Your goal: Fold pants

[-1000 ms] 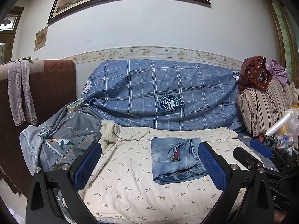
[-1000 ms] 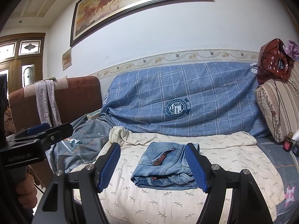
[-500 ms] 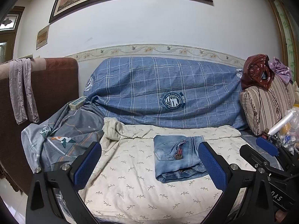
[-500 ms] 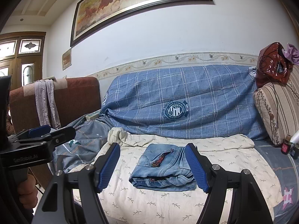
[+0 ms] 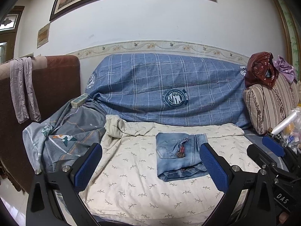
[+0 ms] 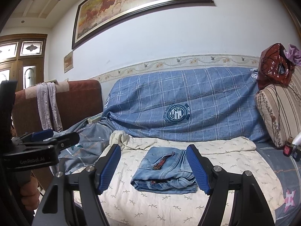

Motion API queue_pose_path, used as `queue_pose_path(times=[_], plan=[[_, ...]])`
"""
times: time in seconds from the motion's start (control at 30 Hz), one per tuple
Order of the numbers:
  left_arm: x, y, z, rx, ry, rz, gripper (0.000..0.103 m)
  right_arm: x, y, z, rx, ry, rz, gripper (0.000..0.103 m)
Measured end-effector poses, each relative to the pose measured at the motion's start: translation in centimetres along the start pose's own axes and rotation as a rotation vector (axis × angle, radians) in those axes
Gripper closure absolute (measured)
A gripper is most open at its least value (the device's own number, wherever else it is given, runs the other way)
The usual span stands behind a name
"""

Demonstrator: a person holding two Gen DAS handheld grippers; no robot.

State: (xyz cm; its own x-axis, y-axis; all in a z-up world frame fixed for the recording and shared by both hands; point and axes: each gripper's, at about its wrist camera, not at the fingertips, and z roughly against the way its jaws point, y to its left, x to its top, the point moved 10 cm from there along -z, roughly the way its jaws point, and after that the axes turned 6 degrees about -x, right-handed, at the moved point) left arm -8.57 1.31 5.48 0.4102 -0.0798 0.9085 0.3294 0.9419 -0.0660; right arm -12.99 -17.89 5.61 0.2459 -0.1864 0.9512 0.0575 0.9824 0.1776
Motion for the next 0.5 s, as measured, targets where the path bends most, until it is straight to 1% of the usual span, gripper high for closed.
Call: queue_pose_path(times=[0.2,0.5], plan=[[-0.5,-0.8,-0.8,-0.014,0.023,-0.012,0.0,-0.4,-1.1,-0.3,-0.007,0.007,-0.022,0.028],[-0.7,-1.9,-1.5,-0.036,0.033,-0.03,0.0,-1.1,-2.3,-0.8,-0.017,0.026,-0.045,0.028]])
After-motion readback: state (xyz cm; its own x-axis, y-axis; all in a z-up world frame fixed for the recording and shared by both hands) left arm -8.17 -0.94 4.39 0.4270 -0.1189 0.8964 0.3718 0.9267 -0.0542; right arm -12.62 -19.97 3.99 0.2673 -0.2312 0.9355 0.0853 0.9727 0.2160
